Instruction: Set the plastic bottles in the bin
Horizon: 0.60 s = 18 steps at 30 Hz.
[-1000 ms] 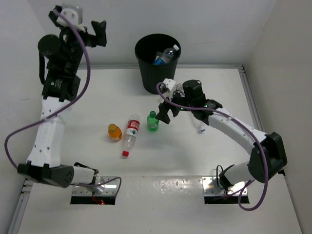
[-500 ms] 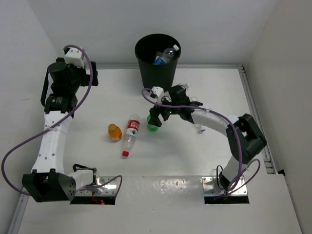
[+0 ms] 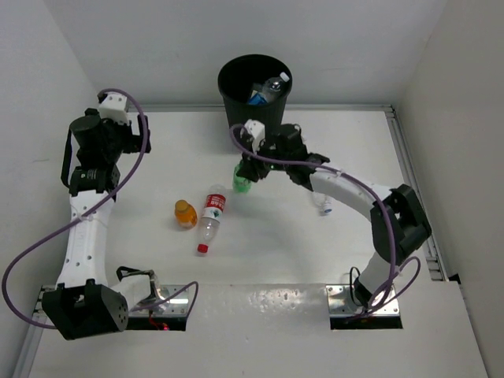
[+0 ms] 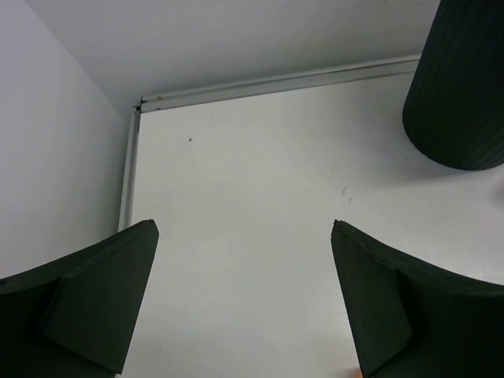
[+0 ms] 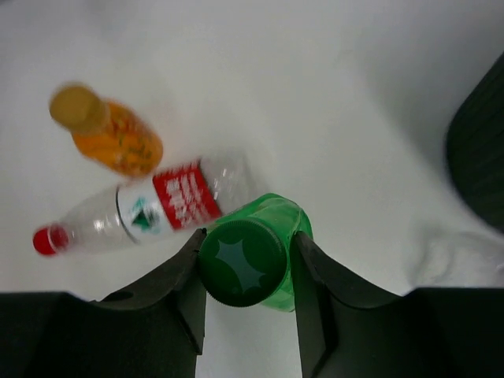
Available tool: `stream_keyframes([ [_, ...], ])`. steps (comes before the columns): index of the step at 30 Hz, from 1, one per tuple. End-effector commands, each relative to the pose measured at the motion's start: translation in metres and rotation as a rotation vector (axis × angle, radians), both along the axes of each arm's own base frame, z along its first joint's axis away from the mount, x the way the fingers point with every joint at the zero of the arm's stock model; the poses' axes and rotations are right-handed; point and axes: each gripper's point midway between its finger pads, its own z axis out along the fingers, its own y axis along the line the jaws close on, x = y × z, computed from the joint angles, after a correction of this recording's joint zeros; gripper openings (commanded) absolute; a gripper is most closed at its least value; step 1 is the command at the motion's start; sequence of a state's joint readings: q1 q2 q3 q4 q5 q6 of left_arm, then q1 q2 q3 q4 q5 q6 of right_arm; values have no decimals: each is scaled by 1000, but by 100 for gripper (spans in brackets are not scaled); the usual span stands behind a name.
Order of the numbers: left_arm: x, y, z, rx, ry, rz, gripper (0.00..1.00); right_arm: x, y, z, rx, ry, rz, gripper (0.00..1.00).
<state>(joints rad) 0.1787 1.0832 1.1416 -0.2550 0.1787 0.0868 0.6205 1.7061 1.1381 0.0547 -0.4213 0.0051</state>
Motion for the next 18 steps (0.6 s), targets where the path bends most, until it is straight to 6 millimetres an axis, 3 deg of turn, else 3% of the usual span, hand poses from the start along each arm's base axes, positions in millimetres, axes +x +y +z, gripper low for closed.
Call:
stream_keyframes([
  [1,5,-3,6,17,-42,-42,99,37,-3,137,207,-235,-87,9],
  [2,5,1,0,14,-28,-33,99,51,-6,185,260,-318,-114,9],
  [3,4,1,-8,11,-12,-33,99,60,-11,198,270,-345,-151,9],
  [5,8,2,-15,-12,-8,-18,99,77,-24,254,342,-451,-207,7],
  [8,8,-2,-27,-53,6,-28,99,96,-41,301,397,-583,-281,6],
  [11,8,-9,-34,-90,15,-56,99,120,-54,335,422,-694,-346,6],
  [13,8,-10,-37,-101,17,-54,99,147,-52,310,376,-665,-365,6],
  [14,9,-13,-37,-101,18,-63,99,152,-58,321,386,-687,-378,6],
  [16,10,-15,-40,-105,27,-72,99,175,-54,294,359,-645,-378,6],
  [17,10,-15,-40,-105,27,-72,99,179,-55,295,363,-627,-385,6],
  [18,10,-14,-40,-95,26,-74,99,194,-55,280,354,-600,-380,6],
])
